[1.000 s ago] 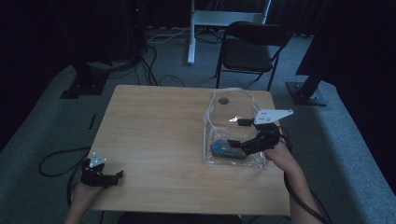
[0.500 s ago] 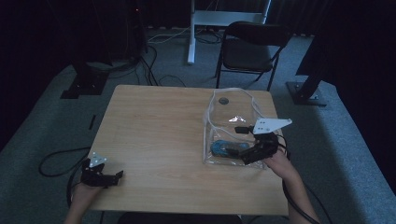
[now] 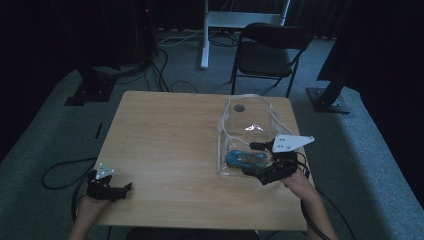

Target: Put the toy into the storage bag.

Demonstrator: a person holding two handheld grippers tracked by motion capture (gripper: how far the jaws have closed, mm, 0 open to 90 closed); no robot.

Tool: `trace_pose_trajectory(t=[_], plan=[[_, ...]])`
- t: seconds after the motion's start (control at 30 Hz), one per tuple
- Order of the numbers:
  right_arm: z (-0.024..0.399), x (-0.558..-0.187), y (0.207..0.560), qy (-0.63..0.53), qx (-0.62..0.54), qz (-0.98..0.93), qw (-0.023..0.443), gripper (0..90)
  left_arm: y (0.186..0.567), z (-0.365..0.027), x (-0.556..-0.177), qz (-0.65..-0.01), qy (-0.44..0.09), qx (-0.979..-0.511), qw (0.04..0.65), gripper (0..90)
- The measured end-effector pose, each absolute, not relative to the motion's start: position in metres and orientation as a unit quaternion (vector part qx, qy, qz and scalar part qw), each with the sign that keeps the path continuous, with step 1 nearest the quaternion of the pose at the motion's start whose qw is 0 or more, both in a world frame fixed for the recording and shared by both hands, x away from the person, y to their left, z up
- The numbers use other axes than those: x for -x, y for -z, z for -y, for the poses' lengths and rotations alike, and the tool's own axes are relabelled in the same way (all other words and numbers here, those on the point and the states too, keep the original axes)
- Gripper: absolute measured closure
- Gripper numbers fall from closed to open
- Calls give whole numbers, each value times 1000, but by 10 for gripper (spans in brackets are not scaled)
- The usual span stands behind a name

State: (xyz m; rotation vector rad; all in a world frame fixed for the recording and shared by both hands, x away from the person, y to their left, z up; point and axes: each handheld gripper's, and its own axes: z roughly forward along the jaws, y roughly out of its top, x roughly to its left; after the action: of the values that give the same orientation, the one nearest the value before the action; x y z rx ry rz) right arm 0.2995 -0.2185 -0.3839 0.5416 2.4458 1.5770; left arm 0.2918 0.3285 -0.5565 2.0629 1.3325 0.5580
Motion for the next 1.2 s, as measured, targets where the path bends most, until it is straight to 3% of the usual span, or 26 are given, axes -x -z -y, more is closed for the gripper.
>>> trace_pose_trajectory(t=[1.2], plan=[[217, -295, 454, -504, -197, -839, 57, 124, 557, -328, -292, -503, -211, -779, 307, 3]])
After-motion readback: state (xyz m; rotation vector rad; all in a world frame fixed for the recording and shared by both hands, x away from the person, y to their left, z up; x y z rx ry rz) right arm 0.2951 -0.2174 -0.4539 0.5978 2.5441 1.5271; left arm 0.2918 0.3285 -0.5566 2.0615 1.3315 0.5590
